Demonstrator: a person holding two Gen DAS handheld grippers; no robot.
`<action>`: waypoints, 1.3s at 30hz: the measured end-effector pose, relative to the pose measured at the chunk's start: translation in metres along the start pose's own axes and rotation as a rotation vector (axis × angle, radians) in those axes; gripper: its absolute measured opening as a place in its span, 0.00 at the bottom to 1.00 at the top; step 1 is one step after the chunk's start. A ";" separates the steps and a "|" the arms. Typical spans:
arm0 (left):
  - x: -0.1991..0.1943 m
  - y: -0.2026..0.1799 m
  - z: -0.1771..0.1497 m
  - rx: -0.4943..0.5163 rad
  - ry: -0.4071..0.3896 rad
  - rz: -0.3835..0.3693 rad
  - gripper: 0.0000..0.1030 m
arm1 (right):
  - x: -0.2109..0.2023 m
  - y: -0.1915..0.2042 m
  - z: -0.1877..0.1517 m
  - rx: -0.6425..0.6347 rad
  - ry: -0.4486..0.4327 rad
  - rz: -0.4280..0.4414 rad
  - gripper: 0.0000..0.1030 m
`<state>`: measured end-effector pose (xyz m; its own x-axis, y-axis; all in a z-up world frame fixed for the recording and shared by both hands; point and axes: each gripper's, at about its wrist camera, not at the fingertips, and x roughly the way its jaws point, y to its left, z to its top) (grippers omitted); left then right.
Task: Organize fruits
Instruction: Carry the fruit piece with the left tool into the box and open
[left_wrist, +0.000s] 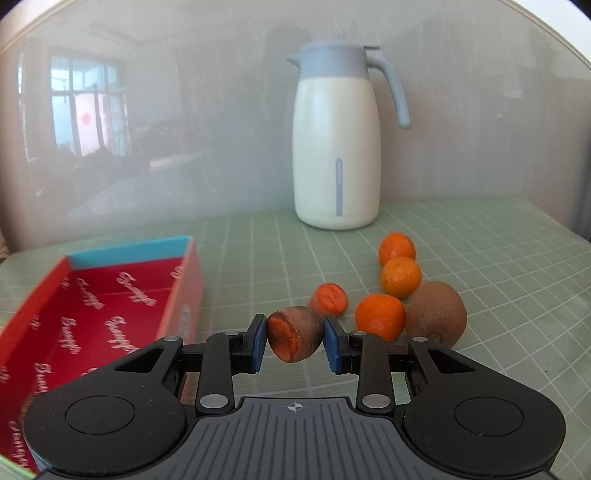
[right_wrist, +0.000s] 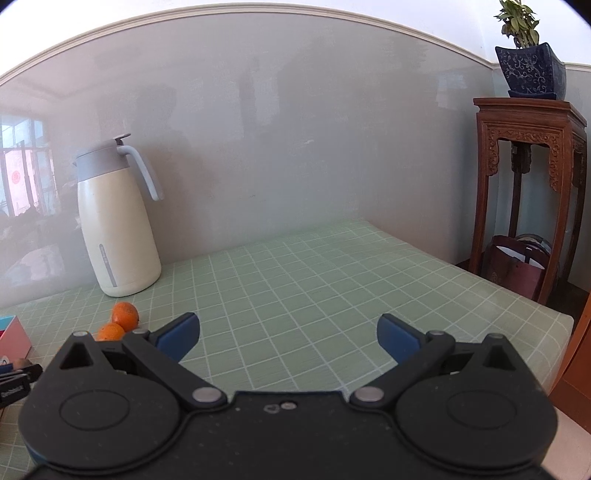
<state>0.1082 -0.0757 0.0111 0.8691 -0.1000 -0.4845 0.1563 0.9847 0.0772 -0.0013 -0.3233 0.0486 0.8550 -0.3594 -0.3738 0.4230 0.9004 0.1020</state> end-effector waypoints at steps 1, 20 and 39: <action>-0.004 0.004 0.001 -0.004 -0.010 0.006 0.32 | 0.000 0.002 0.000 -0.003 0.001 0.004 1.00; -0.026 0.118 -0.004 -0.153 -0.038 0.247 0.32 | 0.004 0.070 -0.007 -0.097 0.018 0.106 1.00; -0.005 0.173 -0.025 -0.261 0.077 0.303 0.33 | 0.000 0.115 -0.015 -0.145 0.033 0.184 1.00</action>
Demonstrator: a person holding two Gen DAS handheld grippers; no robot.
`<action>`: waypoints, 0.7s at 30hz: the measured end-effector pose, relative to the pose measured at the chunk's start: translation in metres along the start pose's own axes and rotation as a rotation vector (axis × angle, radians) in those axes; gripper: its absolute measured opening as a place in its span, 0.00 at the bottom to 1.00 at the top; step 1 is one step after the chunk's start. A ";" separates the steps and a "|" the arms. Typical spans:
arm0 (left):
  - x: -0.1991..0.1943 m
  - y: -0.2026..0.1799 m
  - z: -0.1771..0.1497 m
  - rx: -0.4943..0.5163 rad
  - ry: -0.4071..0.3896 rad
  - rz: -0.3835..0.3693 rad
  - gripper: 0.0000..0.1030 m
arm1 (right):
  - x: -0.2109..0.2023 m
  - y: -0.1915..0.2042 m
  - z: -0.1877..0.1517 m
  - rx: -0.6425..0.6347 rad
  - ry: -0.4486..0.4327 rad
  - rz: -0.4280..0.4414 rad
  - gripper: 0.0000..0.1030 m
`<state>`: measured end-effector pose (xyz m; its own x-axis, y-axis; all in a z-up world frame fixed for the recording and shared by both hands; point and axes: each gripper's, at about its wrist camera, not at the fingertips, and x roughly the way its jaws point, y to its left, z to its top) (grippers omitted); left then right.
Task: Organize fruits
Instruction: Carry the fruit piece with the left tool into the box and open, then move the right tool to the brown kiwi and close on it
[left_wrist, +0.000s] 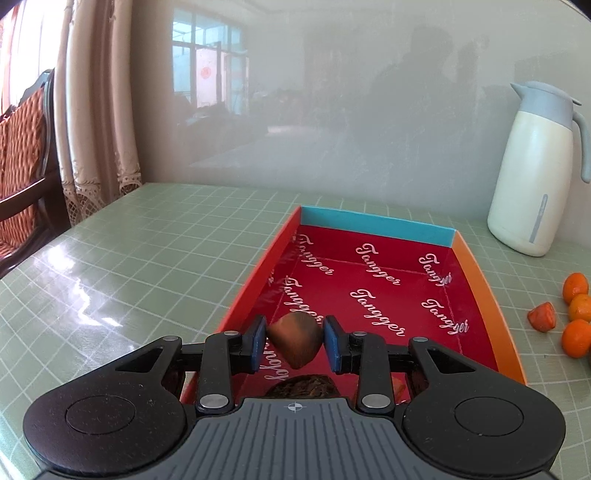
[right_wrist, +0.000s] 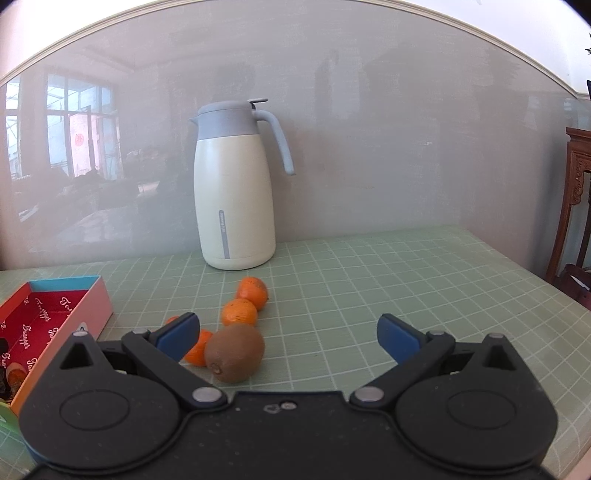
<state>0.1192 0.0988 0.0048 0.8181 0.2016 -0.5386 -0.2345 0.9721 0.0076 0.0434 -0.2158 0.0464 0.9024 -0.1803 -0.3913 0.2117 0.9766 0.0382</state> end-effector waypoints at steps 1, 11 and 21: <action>0.000 0.001 0.000 -0.004 0.001 -0.003 0.33 | 0.000 0.000 0.000 -0.001 0.001 0.000 1.00; -0.016 -0.004 0.001 0.008 -0.044 -0.012 0.62 | -0.001 -0.001 0.000 0.001 -0.002 -0.005 1.00; -0.041 0.008 0.006 -0.020 -0.093 0.004 0.76 | -0.002 0.000 0.000 -0.001 -0.002 0.001 1.00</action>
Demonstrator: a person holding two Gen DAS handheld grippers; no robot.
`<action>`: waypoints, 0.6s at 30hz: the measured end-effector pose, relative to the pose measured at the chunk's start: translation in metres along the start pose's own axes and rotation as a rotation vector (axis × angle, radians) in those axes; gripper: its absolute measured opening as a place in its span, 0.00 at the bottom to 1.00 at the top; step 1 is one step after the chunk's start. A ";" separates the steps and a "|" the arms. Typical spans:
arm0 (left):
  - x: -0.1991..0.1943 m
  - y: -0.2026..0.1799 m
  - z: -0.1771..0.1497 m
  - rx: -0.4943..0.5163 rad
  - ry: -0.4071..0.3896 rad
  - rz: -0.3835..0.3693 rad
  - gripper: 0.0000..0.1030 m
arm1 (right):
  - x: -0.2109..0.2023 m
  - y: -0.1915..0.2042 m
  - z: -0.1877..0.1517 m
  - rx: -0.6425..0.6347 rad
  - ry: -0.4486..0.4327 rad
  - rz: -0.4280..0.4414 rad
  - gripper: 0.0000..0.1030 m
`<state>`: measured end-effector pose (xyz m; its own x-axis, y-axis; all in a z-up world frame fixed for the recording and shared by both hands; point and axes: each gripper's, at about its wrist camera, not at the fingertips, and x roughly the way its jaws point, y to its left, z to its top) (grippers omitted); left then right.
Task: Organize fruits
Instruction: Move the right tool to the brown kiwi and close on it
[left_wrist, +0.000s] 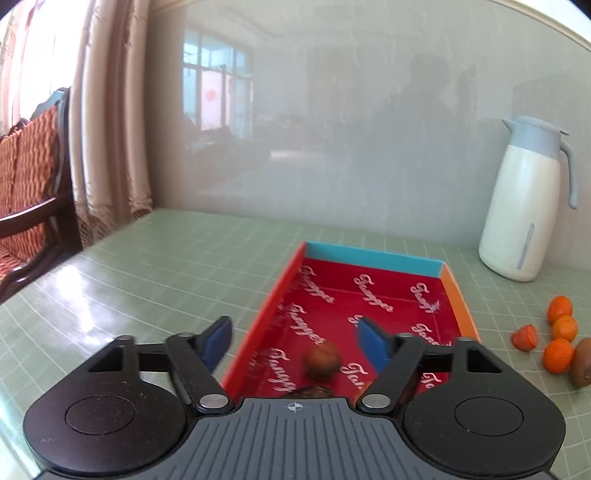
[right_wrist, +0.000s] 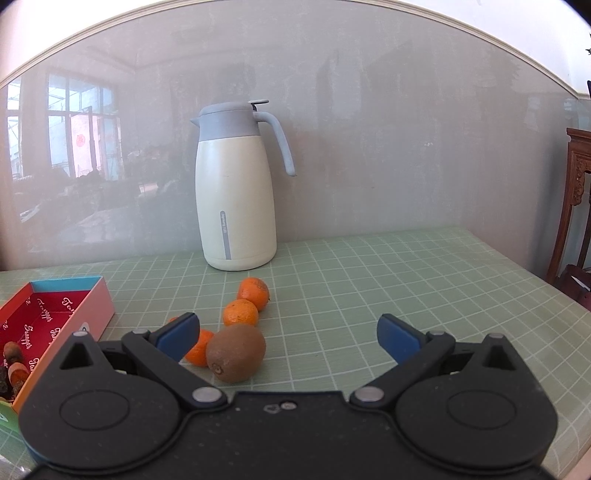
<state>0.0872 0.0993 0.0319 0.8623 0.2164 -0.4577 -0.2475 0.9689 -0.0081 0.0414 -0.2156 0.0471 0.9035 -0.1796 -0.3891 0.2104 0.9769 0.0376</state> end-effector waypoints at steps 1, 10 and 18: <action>-0.002 0.003 0.001 -0.010 -0.003 -0.001 0.76 | 0.000 0.000 0.000 0.000 0.001 0.001 1.00; -0.028 0.034 -0.001 -0.041 -0.021 0.025 0.76 | 0.004 0.009 -0.002 -0.018 0.014 0.013 1.00; -0.040 0.054 -0.007 -0.067 -0.032 0.068 0.78 | 0.013 0.020 -0.005 -0.039 0.035 0.025 1.00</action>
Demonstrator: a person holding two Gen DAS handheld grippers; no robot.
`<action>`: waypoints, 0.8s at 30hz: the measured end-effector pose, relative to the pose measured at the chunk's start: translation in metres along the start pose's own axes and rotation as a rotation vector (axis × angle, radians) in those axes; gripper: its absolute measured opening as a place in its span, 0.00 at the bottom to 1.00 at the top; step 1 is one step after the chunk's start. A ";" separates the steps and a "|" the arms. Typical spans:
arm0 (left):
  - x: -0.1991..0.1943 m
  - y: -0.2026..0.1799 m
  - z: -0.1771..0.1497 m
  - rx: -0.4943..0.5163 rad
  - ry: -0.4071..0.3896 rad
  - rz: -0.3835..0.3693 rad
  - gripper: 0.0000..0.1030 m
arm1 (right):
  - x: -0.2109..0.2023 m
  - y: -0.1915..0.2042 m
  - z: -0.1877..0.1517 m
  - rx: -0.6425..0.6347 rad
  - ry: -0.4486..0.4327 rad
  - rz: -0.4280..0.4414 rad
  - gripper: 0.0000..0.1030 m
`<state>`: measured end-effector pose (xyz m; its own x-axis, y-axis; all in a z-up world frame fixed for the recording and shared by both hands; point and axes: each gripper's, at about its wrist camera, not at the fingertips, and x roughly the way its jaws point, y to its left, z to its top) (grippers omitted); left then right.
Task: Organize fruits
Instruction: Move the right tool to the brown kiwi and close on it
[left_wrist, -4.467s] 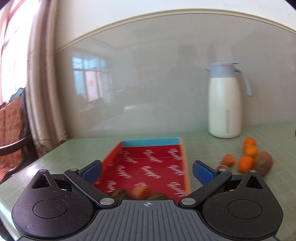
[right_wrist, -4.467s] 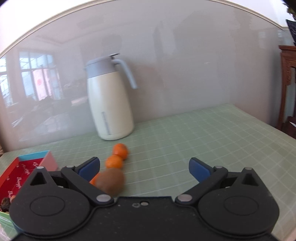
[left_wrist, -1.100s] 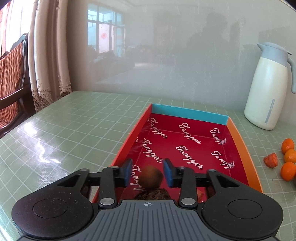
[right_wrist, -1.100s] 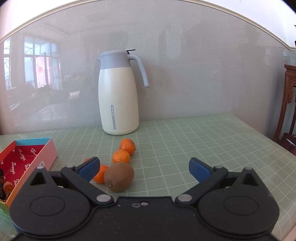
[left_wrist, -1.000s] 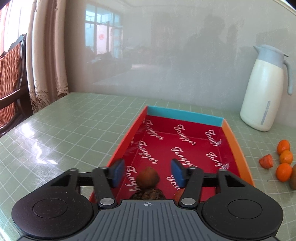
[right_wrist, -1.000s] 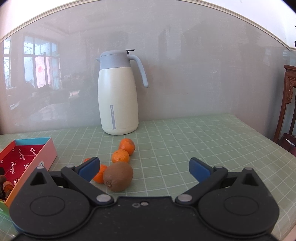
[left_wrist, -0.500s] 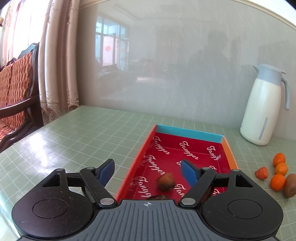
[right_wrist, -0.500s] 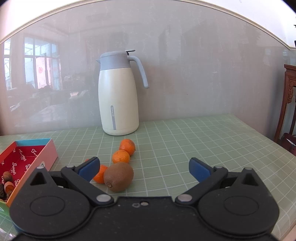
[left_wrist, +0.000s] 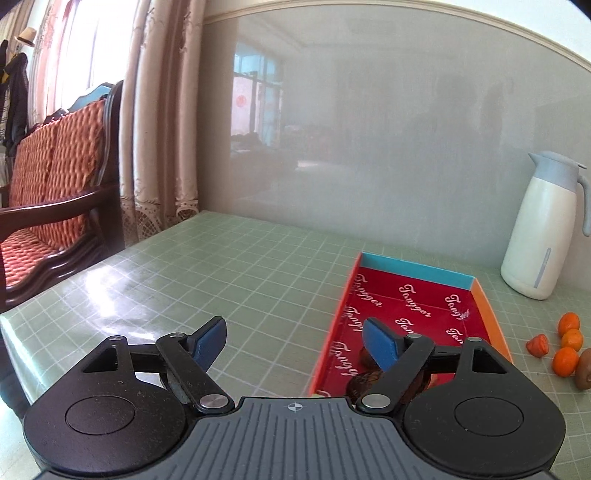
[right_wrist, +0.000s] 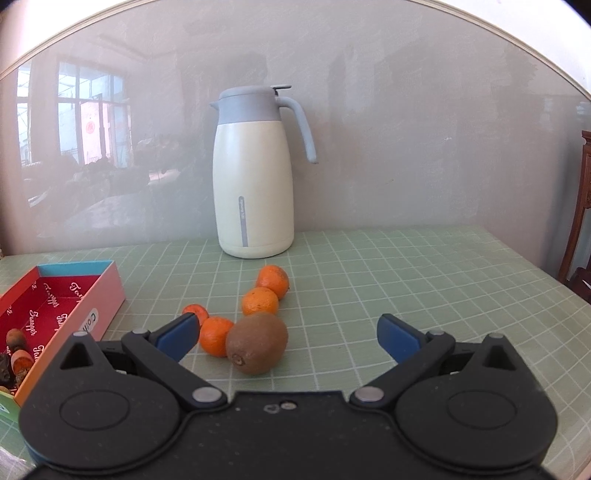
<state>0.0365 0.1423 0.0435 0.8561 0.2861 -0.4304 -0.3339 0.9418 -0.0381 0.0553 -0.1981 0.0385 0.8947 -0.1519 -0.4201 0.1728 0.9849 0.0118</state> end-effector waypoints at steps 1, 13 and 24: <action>-0.002 0.003 0.000 -0.004 -0.006 0.006 0.79 | 0.001 0.002 0.000 -0.004 0.003 0.000 1.00; -0.013 0.031 -0.008 -0.048 -0.045 0.100 0.86 | 0.021 0.012 -0.003 -0.005 0.052 0.012 0.99; -0.008 0.050 -0.011 -0.074 -0.033 0.123 0.89 | 0.045 0.004 0.000 0.068 0.096 -0.021 0.99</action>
<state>0.0086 0.1848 0.0358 0.8190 0.4054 -0.4060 -0.4644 0.8840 -0.0541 0.0961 -0.2011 0.0199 0.8474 -0.1607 -0.5060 0.2215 0.9732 0.0618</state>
